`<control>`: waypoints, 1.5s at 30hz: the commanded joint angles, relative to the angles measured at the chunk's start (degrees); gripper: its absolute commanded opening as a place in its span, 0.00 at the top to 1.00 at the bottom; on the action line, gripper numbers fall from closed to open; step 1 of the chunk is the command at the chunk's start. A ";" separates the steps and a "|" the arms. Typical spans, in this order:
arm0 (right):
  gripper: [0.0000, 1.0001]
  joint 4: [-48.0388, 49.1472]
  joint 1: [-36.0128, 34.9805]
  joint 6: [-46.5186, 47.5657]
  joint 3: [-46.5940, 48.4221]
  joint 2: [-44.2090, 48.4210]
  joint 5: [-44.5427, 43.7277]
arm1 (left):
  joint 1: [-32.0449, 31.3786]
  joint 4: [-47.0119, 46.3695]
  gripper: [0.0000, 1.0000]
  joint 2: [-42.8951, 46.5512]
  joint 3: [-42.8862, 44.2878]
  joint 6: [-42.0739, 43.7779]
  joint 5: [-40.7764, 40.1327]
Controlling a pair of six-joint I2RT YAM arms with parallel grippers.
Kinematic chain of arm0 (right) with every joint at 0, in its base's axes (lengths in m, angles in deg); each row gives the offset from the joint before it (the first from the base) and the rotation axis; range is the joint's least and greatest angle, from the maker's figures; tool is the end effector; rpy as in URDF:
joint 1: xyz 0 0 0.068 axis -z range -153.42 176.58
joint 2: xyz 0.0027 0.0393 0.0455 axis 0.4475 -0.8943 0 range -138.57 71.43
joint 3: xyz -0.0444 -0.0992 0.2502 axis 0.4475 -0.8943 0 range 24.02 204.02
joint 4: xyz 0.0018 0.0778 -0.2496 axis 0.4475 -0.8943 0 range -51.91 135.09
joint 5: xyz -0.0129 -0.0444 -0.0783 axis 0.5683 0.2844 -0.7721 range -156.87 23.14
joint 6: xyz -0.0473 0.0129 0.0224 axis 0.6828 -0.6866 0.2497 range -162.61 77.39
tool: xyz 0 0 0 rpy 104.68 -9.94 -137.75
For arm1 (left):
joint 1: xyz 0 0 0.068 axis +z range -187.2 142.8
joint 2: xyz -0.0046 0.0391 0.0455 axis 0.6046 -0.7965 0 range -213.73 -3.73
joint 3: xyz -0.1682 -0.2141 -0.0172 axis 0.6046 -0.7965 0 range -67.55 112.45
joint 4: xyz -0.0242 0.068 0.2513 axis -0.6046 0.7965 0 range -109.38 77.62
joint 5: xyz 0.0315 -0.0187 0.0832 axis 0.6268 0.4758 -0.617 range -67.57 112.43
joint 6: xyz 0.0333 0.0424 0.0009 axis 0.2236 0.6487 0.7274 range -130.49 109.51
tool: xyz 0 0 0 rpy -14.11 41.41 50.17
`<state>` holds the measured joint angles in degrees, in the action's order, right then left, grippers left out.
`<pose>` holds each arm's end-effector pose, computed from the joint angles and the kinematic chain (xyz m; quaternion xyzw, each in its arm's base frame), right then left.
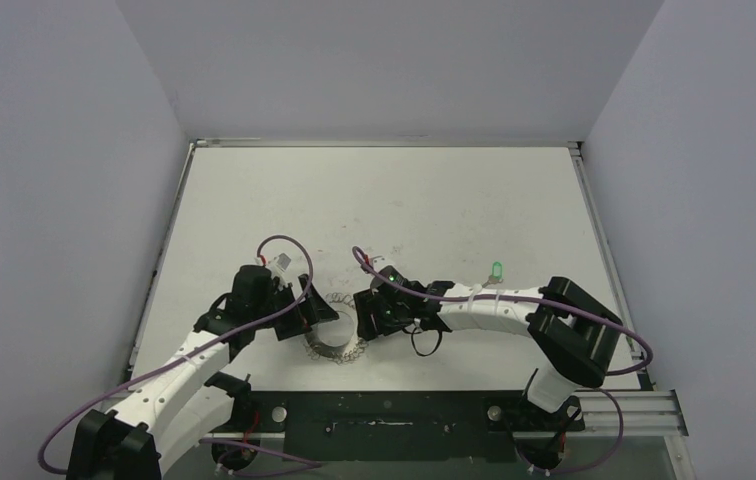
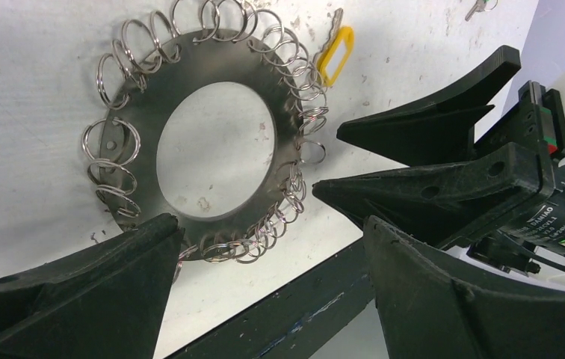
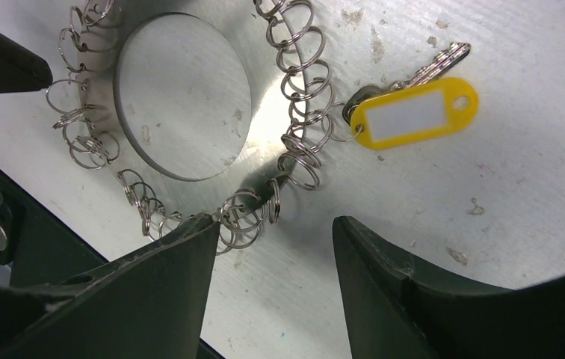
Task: Put the keys on the keyring
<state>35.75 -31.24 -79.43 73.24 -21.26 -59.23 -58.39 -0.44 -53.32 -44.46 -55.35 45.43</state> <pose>0.1651 0.2712 0.1651 -0.1932 0.9260 0.2767 0.1693 0.1533 -0.0743 0.1827 -0.1119 0.9030 -0.3572 0.2109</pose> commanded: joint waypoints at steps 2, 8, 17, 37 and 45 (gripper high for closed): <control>0.46 1.27 -0.46 0.78 2.85 -1.62 -1.70 | 0.22 -7.08 0.11 0.25 -2.08 -3.56 2.67; 0.63 2.73 -0.54 0.95 4.85 -2.76 -0.52 | 0.18 -7.07 0.14 0.33 -2.91 -3.40 2.58; 0.44 -5.05 -3.65 4.62 9.36 -4.30 -5.73 | 0.14 -7.20 0.18 -0.09 -3.23 -3.39 2.52; 0.61 -12.14 -9.81 8.23 14.31 -4.36 -15.00 | -2.71 -13.56 0.60 -4.75 -5.15 -7.16 3.02; 0.56 -14.62 -11.57 7.92 18.56 -9.81 -17.14 | -2.89 -13.46 0.61 -3.99 -6.25 -7.44 2.62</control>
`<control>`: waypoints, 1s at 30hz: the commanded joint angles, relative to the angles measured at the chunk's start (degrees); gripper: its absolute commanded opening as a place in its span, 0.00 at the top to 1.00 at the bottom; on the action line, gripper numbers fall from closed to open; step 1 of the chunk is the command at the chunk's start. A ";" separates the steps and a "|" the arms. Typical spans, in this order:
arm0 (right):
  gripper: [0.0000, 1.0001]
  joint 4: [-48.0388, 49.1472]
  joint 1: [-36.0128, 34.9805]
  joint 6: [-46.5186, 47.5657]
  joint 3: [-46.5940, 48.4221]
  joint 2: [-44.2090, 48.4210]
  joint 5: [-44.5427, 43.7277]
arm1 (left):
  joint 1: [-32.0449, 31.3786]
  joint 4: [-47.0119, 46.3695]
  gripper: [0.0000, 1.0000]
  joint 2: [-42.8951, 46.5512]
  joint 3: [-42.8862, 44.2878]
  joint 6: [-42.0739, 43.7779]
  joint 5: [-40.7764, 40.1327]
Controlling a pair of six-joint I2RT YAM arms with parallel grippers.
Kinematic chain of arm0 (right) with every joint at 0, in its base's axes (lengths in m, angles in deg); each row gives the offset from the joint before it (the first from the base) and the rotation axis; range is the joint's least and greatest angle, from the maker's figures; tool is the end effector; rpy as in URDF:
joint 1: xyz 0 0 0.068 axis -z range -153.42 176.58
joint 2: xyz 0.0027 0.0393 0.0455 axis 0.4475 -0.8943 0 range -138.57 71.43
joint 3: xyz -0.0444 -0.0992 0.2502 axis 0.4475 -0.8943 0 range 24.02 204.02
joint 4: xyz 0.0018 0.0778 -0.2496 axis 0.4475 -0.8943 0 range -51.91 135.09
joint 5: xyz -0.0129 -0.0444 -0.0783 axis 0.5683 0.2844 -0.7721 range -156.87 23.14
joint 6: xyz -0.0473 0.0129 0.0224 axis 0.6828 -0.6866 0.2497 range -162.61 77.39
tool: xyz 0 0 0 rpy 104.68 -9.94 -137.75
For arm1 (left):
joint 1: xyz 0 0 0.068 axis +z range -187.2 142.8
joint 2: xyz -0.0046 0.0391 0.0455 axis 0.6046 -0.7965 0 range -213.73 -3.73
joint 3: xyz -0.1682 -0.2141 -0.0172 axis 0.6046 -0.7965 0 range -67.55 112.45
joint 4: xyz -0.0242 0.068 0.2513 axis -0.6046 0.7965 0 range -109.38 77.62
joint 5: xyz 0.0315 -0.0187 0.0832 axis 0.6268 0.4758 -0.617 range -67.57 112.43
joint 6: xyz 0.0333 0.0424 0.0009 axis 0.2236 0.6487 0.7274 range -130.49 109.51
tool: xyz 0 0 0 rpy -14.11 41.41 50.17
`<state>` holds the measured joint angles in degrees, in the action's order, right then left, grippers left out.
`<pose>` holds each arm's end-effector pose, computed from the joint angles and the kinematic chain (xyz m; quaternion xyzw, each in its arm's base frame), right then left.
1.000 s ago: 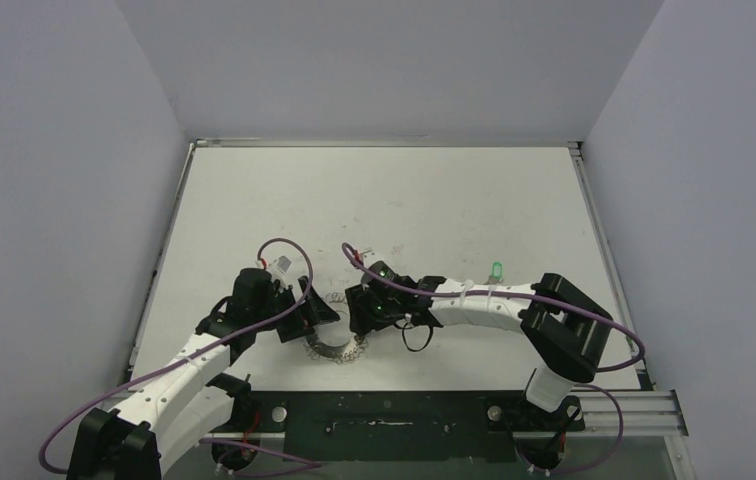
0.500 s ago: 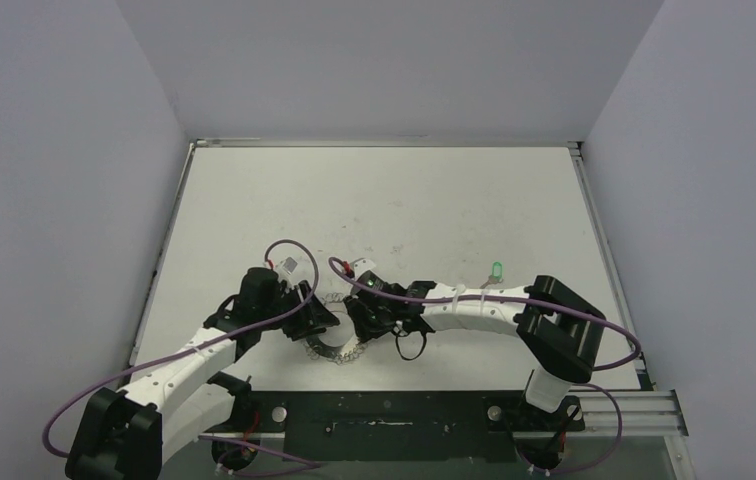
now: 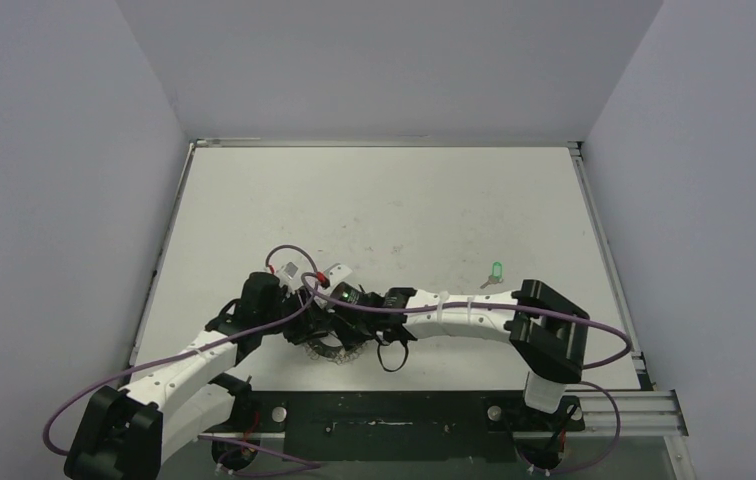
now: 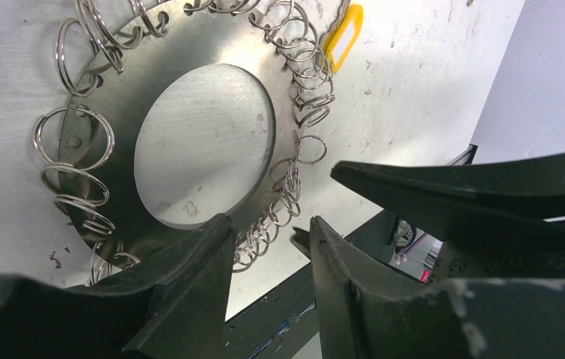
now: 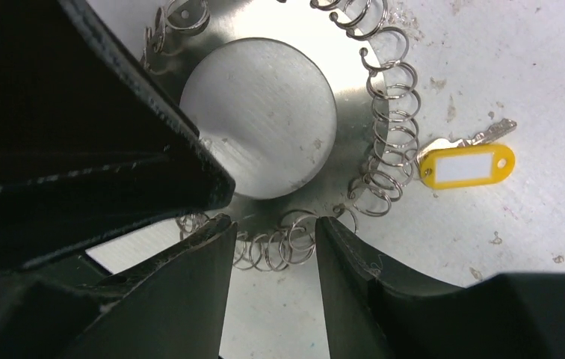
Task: Put the keys on the keyring
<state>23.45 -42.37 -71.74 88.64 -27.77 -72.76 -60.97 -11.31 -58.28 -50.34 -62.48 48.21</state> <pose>0.1323 0.3335 0.1935 -0.3114 0.9036 0.1869 0.2273 0.1516 -0.0837 0.1521 -0.1377 0.8954 -0.3900 0.1651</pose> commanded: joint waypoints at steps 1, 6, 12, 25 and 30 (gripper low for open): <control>0.56 -2.91 -0.56 0.13 3.55 -3.92 -4.21 | -0.31 -2.45 0.61 1.24 -0.42 -0.26 -0.24; 0.65 -4.68 -0.74 -0.69 4.21 -5.53 -5.54 | -0.31 -1.20 0.61 2.45 -0.44 -0.22 -1.03; 0.70 -6.87 -1.29 -1.02 4.22 -5.79 -7.33 | -0.31 0.40 0.61 3.19 -0.12 0.45 -1.86; 1.00 -7.82 -1.81 -0.81 3.54 -2.99 -8.78 | -0.31 0.74 0.61 2.52 0.19 1.58 -2.48; 1.00 -7.97 -1.68 0.21 3.32 -0.56 -8.66 | -0.31 0.73 0.61 2.80 0.34 2.42 -2.64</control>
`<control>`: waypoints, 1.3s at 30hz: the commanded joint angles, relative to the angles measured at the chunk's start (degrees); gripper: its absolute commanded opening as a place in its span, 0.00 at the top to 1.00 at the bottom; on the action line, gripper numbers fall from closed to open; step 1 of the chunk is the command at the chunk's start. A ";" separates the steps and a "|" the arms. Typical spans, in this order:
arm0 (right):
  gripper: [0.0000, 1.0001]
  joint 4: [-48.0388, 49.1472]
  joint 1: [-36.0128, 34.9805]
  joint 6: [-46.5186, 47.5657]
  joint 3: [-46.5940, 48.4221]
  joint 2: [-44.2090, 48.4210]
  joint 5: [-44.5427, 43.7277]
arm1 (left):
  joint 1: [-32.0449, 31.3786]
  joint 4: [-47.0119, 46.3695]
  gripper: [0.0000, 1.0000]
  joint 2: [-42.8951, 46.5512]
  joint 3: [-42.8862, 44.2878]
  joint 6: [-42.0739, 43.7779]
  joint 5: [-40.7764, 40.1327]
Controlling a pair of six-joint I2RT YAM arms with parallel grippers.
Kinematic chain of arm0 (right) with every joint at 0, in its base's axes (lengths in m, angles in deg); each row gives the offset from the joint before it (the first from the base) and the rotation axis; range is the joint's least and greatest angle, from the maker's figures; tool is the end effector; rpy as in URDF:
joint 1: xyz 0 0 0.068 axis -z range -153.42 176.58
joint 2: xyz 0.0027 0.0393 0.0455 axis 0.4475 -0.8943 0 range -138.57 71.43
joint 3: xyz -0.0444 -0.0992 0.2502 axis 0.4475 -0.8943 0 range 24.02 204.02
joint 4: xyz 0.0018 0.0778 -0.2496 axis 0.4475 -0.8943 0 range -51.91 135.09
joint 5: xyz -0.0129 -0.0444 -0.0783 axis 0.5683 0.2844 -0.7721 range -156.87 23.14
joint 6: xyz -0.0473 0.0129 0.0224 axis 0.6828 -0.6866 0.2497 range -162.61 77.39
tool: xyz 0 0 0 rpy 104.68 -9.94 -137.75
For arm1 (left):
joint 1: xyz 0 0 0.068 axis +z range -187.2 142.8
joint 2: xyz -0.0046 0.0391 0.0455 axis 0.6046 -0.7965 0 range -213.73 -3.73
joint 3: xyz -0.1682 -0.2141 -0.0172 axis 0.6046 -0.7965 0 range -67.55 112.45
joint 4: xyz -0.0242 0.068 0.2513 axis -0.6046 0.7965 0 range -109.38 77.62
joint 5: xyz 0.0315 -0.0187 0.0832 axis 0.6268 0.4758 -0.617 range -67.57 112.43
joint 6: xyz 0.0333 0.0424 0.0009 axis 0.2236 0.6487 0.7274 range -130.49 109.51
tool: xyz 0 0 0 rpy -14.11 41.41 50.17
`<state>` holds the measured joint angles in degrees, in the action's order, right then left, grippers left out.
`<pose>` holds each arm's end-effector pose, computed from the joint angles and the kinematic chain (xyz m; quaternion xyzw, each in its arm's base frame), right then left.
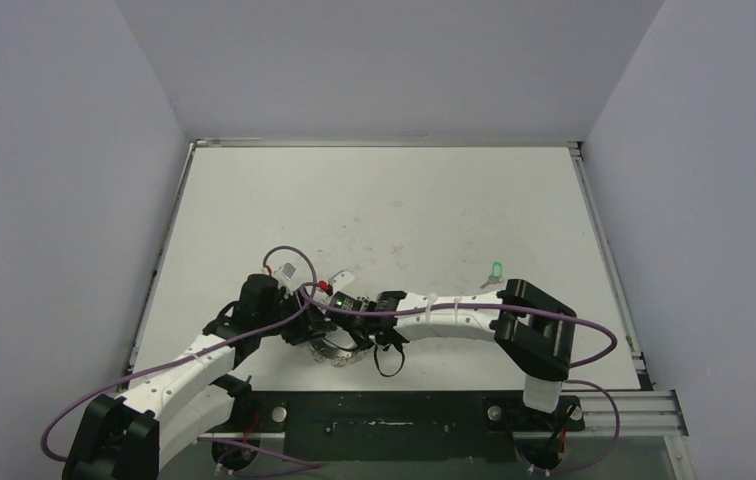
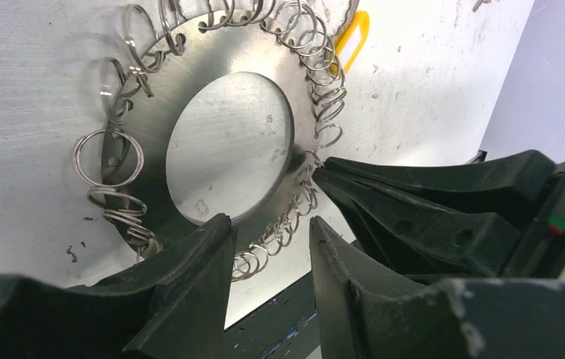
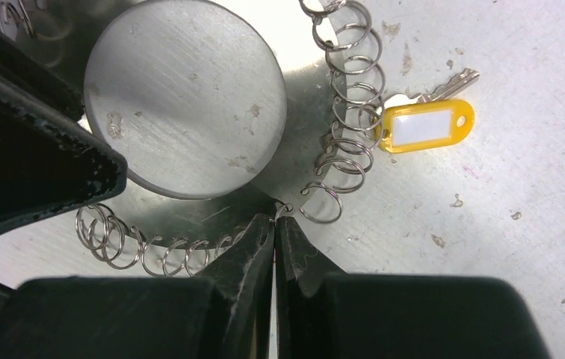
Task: Put the keys on the keyring
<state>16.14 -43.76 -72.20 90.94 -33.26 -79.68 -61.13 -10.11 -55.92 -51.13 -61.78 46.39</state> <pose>0.1287 0.3366 0.1663 -0.3178 0.9202 0.0832 0.2127 0.1470 -0.0811 0.1521 -0.1366 0.8970 -0.3802 0.1792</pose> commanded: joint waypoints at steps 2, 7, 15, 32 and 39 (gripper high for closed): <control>1.00 -0.67 -0.07 1.00 0.86 5.98 -1.44 | -0.15 -0.25 0.61 0.59 1.53 2.37 -0.86; 1.00 1.84 1.46 1.60 -1.19 9.04 2.19 | -0.14 0.92 0.61 1.11 3.68 5.11 -1.05; 1.00 7.77 4.36 7.65 -5.55 14.93 13.11 | -0.07 -1.20 0.57 5.22 6.33 7.61 -2.23; 1.00 15.81 11.87 18.81 -10.16 28.06 30.91 | -0.40 -24.55 0.47 23.20 -2.01 19.76 6.76; 1.00 16.27 11.90 26.64 -11.88 32.30 35.98 | -0.59 -32.91 0.44 25.28 -4.93 22.87 8.98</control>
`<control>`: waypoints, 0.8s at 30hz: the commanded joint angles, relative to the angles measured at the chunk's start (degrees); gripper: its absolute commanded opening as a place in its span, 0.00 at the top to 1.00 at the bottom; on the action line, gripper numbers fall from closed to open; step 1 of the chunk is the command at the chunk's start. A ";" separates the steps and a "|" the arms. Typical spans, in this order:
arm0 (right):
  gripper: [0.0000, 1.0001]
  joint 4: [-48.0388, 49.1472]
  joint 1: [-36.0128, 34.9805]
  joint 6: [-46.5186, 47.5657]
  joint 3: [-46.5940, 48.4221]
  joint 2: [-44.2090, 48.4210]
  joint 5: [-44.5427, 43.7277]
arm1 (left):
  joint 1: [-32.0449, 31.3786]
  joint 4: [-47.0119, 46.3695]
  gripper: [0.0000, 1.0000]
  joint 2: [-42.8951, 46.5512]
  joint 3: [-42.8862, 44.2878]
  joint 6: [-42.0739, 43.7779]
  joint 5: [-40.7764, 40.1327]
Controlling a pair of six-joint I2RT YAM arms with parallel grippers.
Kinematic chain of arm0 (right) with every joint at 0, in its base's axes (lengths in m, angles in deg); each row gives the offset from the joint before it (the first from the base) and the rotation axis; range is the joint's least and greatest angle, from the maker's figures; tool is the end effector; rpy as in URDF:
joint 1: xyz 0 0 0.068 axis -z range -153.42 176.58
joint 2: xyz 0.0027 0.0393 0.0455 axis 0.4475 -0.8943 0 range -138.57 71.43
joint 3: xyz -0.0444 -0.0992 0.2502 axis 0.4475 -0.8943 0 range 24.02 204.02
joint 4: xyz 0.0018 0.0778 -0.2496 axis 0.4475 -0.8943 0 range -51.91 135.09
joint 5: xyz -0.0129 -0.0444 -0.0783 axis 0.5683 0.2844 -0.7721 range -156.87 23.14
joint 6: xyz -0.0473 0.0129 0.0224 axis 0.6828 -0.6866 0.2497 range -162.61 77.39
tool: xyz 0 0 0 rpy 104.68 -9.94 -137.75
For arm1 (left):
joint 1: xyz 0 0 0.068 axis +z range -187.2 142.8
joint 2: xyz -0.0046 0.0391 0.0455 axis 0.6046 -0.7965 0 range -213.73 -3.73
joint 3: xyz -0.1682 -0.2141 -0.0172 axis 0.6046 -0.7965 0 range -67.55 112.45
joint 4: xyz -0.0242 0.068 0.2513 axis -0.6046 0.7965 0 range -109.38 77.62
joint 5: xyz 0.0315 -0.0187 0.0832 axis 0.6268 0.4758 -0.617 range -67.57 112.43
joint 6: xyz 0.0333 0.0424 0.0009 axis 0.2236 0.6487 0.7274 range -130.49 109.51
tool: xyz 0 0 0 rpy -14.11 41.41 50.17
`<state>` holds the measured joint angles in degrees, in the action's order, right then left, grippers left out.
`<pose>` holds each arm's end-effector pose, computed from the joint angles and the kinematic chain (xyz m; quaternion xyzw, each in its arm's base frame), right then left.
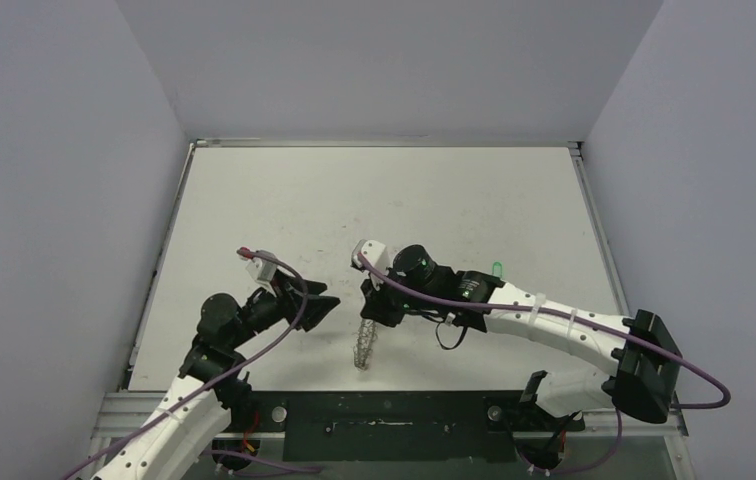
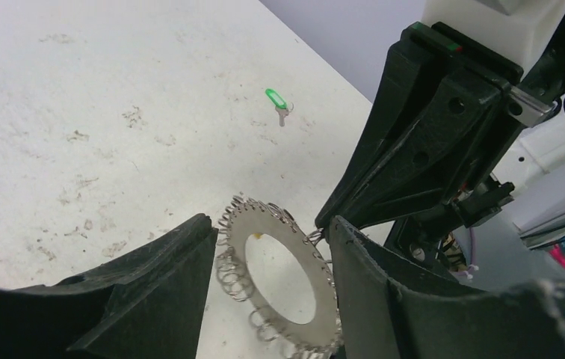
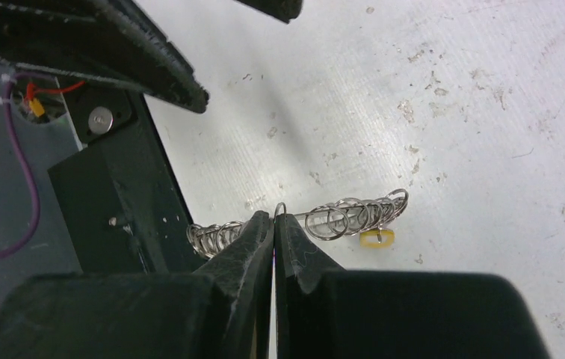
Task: Put the keys on the keyring
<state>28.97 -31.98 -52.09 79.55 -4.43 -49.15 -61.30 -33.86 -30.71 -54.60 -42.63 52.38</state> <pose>0.1436 0.2555 0.2764 -0.4295 0.7736 0.3630 0.2920 0.1222 -0.0741 0.2328 0.1353 0.6916 -0.4837 0.5190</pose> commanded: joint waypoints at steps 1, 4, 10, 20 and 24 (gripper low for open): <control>1.00 3.68 0.12 7.14 -0.66 3.84 5.87 | -0.50 -10.11 0.44 -0.18 -1.65 4.20 3.23; 1.00 3.76 0.12 7.26 -0.96 4.54 4.23 | -0.88 -12.00 0.44 -1.28 -1.63 6.12 5.73; 1.00 4.78 0.11 3.92 -1.63 4.92 0.76 | -4.10 -14.56 0.43 -2.73 -1.50 10.78 9.66; 1.00 8.10 0.07 3.87 -4.74 6.37 3.24 | -18.33 -3.48 0.43 -2.69 0.83 28.72 0.95; 1.00 7.29 0.18 7.05 -5.68 7.95 6.59 | -20.95 -3.01 0.44 -4.04 0.46 31.84 -1.60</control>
<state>32.65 -31.96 -48.17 74.37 0.10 -46.55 -80.27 -38.30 -33.73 -56.52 -17.63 54.98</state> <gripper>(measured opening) 0.032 0.564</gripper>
